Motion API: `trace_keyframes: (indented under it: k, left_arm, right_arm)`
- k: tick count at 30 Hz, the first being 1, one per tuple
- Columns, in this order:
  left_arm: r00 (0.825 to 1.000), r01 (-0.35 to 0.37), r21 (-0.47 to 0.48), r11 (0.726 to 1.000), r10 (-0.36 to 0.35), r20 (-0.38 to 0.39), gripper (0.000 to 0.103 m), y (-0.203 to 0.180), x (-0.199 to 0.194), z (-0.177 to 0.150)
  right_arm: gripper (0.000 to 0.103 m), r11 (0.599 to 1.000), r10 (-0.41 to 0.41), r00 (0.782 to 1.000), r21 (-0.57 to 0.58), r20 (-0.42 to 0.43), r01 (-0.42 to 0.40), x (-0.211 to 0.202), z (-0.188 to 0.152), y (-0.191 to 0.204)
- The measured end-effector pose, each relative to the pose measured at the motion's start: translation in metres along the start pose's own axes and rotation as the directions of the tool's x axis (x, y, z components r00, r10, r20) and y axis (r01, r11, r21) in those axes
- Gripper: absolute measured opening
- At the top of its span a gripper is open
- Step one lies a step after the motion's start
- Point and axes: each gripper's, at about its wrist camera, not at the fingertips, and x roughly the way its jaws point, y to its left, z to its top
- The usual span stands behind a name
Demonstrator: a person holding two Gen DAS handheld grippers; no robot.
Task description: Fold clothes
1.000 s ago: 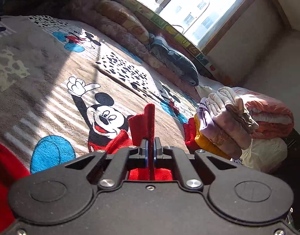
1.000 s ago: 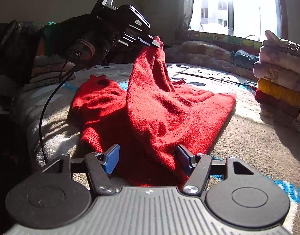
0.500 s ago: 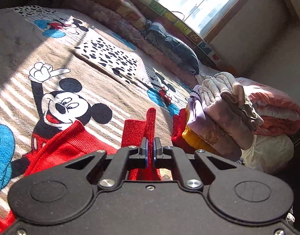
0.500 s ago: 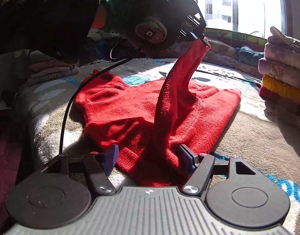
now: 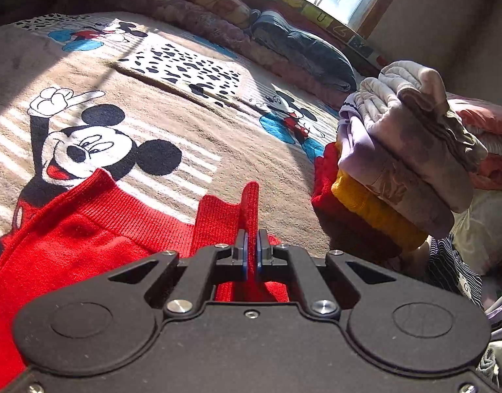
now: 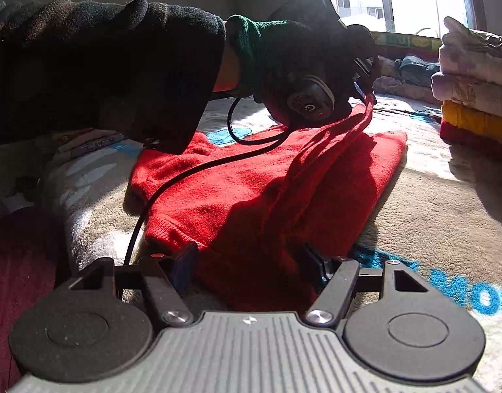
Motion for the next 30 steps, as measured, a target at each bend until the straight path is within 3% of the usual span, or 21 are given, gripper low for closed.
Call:
trace_keyframes:
  k: [12,17,22,25,28,30]
  left_arm:
    - [0.993,-0.117,0.176,0.977,0.115,0.018,0.002,-0.022,0.025,-0.022]
    - [0.998,-0.047,0.237,0.97,0.055,-0.028,0.013,-0.028,0.025,-0.02]
    - [1.0,-0.003,0.328,0.945,-0.003,0.017,0.017,-0.022,-0.019,-0.015]
    - [0.999,0.031,0.349,0.937,-0.041,0.021,0.017,-0.006,-0.048,-0.019]
    - [0.997,0.065,0.363,0.929,-0.074,0.009,0.017,0.012,-0.072,-0.031]
    - [0.996,0.08,0.378,0.922,-0.084,-0.007,0.017,0.022,-0.082,-0.043]
  right_arm:
    - [0.069,0.999,0.023,1.0,0.03,-0.01,-0.023,-0.003,0.0,-0.003]
    - [0.067,0.999,0.02,1.0,0.046,-0.013,-0.019,-0.013,0.0,-0.008]
    - [0.066,0.999,-0.049,0.999,0.025,0.023,0.048,-0.04,0.003,-0.014]
    - [0.066,0.993,-0.101,0.989,-0.049,0.11,0.107,-0.049,0.009,-0.005]
    - [0.066,0.978,-0.103,0.973,-0.158,0.207,0.137,-0.039,0.018,0.016]
    - [0.066,0.963,-0.091,0.972,-0.228,0.216,0.141,-0.024,0.023,0.031]
